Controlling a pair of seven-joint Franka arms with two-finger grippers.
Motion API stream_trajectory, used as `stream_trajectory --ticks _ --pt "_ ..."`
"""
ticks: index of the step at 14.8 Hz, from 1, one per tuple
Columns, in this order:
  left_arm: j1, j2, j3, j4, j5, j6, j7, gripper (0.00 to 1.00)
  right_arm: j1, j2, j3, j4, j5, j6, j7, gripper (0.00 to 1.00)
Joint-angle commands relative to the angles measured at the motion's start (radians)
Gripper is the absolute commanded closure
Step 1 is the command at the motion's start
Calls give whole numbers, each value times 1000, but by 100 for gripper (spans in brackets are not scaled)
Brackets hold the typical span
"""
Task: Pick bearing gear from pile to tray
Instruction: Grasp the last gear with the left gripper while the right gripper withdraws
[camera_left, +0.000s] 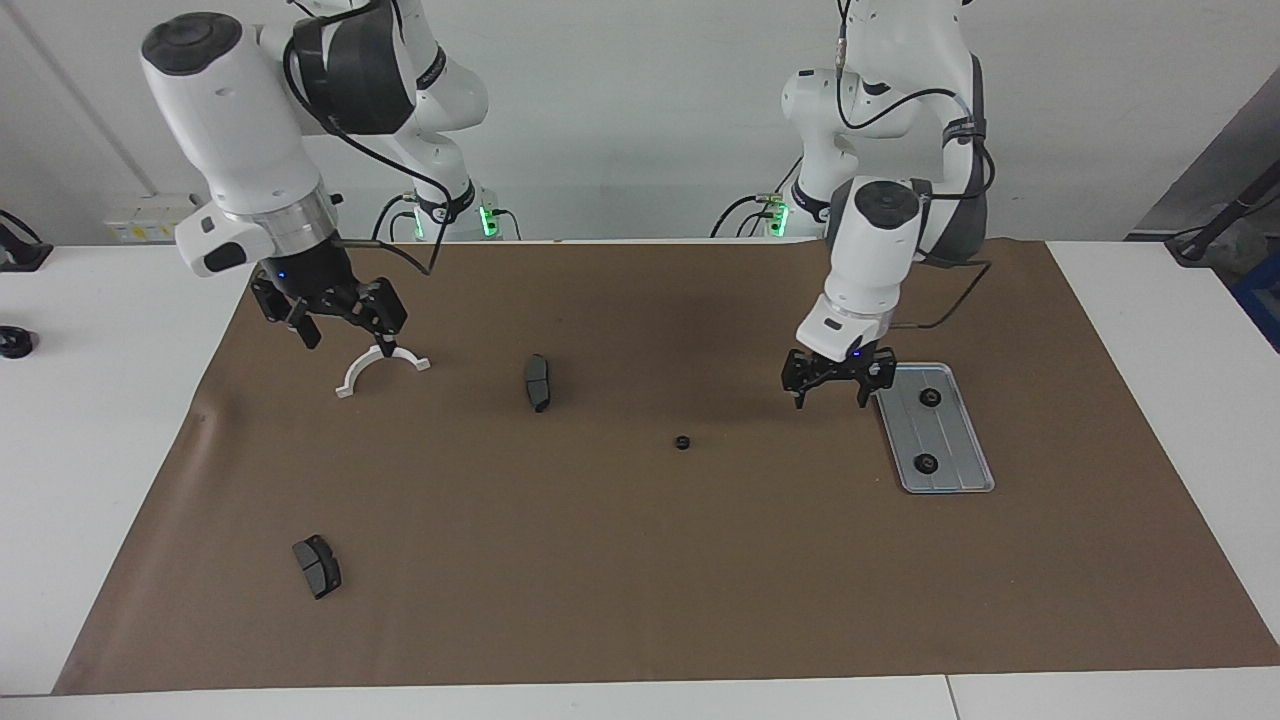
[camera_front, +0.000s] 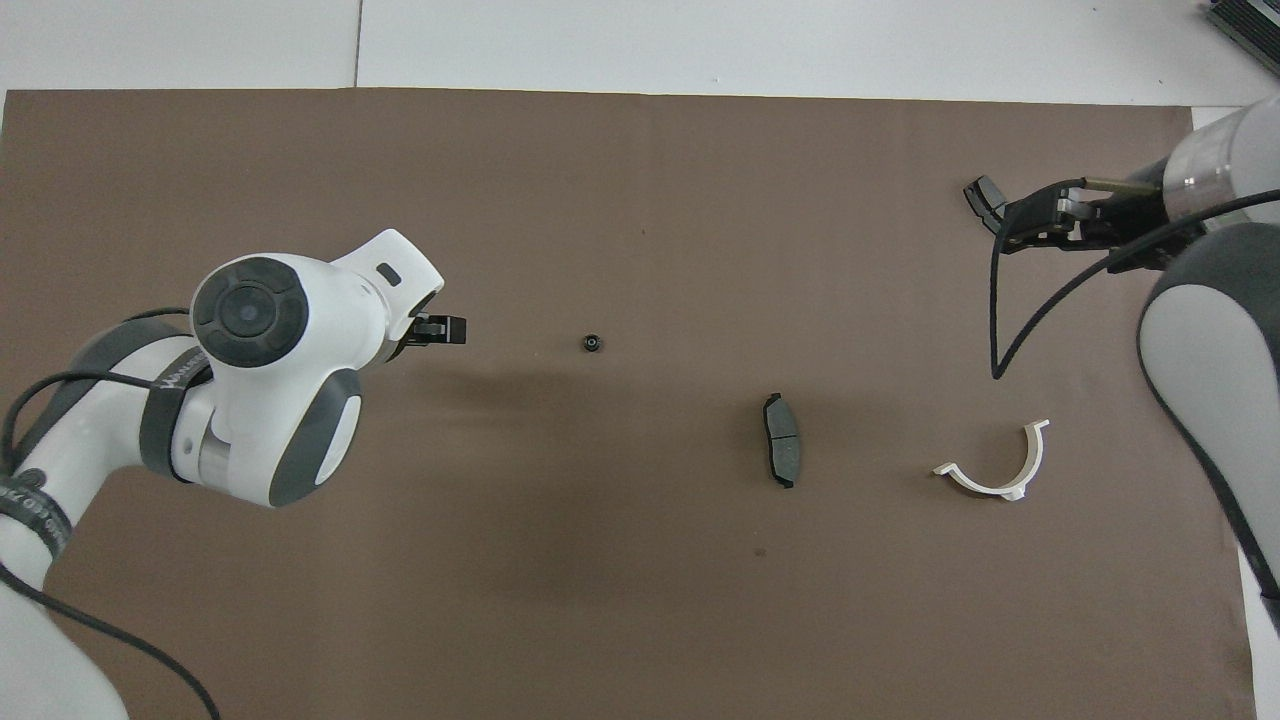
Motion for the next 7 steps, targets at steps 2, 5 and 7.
stream_trajectory --ticks 2,5,7 --pt "-120 157 20 168 27 -34 -149 2 -62 -70 10 -35 -6 -97 -50 0" --pt "-180 217 20 210 19 -37 -184 11 -126 -106 21 -101 -4 -143 -80 0" --pt "-201 263 20 260 19 -34 -213 18 -123 -109 21 -103 -4 -136 -156 0"
